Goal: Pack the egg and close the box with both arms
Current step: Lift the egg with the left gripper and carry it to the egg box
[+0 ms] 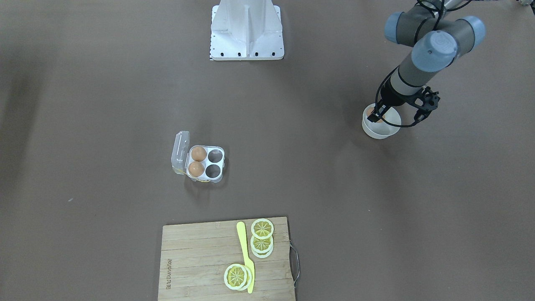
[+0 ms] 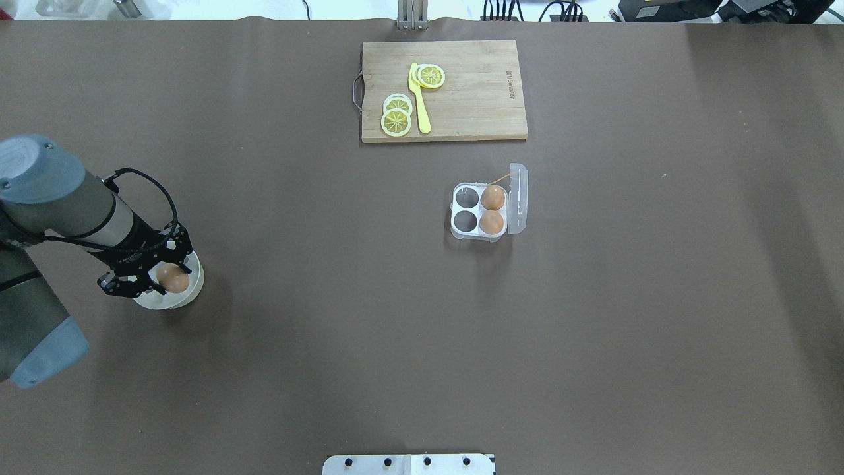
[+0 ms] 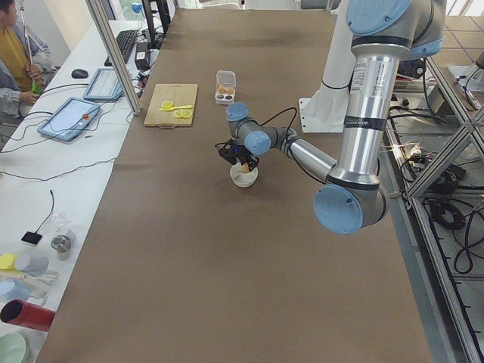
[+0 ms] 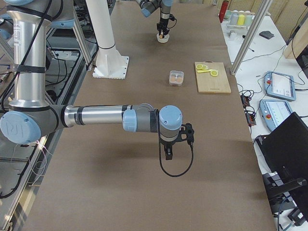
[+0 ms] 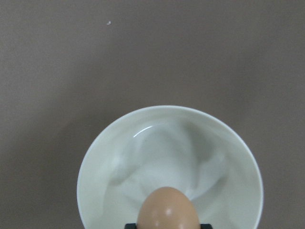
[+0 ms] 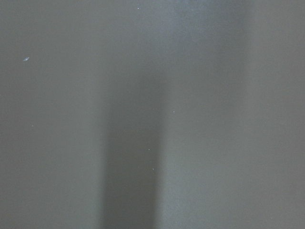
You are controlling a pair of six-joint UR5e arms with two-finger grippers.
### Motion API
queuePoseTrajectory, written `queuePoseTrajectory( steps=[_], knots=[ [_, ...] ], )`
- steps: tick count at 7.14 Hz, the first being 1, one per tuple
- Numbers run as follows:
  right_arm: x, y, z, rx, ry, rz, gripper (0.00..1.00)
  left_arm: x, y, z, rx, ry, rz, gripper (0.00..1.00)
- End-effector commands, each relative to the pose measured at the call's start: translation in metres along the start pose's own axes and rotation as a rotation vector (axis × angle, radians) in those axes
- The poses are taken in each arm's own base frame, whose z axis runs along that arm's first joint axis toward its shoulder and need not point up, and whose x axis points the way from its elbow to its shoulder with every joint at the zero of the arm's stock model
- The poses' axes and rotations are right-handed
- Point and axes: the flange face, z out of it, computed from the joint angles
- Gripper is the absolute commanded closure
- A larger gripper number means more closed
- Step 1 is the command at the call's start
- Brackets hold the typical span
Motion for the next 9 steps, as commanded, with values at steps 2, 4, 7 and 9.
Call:
queuePoseTrajectory(
  steps=[2, 4, 7, 9],
  knots=[
    [-0.011, 0.0, -0.009, 0.016, 0.002, -0.019, 0.0, 0.06, 0.006, -0.105, 0.06, 0.217, 0.283, 1.0],
    [-0.012, -0.001, -0.009, 0.019, 0.002, -0.025, 0.0, 0.133, 0.044, -0.161, 0.257, 0.359, 0.59, 1.0],
    [-0.01, -0.001, -0.006, 0.014, -0.022, -0.012, 0.0, 0.233, 0.171, -0.108, 0.498, 0.57, 0.781, 1.0],
    [-0.005, 0.005, -0.001, 0.003, -0.026, 0.002, 0.0, 0.243, 0.193, -0.063, 0.606, 0.773, 0.897, 1.0]
  ],
)
